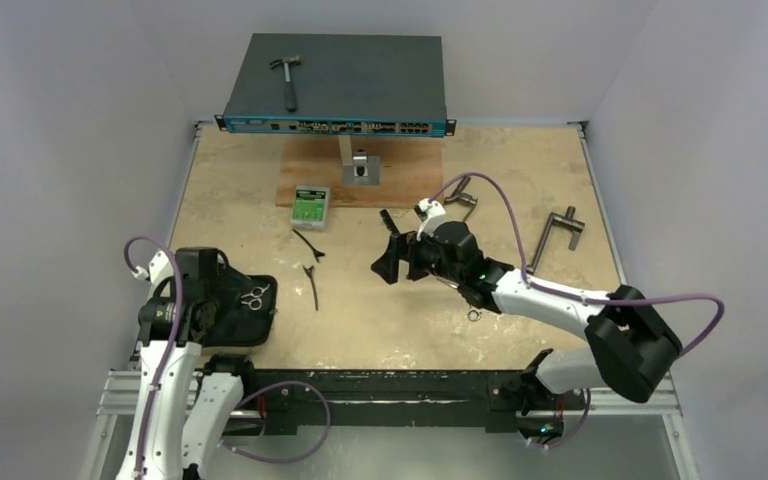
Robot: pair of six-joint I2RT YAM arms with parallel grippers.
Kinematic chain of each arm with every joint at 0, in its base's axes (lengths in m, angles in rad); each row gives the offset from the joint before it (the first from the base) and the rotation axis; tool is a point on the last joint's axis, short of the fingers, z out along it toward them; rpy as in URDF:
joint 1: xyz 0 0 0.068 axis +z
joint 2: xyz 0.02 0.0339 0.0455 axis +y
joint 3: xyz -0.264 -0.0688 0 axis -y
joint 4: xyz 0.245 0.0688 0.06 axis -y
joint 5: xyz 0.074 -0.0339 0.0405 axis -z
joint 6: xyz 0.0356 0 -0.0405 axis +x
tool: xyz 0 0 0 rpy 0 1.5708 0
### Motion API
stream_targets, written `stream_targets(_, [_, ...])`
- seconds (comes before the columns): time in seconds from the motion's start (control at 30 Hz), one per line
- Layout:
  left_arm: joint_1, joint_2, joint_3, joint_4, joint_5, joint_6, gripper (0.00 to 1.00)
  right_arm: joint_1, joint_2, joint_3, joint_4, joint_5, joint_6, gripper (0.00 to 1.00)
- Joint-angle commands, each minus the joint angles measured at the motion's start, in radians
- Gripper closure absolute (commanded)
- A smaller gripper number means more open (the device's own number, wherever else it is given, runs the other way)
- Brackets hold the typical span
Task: Sort the hair-cutting tools
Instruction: Move the hairdressing tool bag to the center of the board.
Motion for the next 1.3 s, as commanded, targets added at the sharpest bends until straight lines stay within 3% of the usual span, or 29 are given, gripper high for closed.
stream_targets(0.0, [0.05, -0.015, 0.042, -0.064, -0.032, -0.011, 0.08, 0.025, 0.072, 0.089, 0.071, -0.041, 0.003, 0.01])
stream_targets(0.23, [0.053, -0.015, -0.004, 0.07, 0.109, 0.048, 0.08, 0.026, 0.137, 0.145, 0.032, 0.093, -0.033, 0.05])
stream_targets(0.43, [0.053, -0.05, 0.053, -0.017, 0.024, 0.04, 0.08, 0.103, 0.293, 0.302, 0.085, -0.02, -0.09, 0.1])
stream_targets(0.63, [0.052, -0.071, 0.157, -0.139, -0.082, 0.027, 0.08, 0.218, 0.504, 0.562, 0.011, -0.018, -0.196, 0.17])
stream_targets(0.97, [0.053, -0.132, 0.094, -0.101, 0.008, 0.053, 0.09, 0.299, 0.75, 0.858, -0.091, -0.009, -0.35, 0.39])
stream_targets(1.27, [0.053, -0.176, 0.078, -0.137, 0.009, 0.036, 0.09, 0.376, 0.904, 1.036, -0.15, 0.059, -0.403, 0.44])
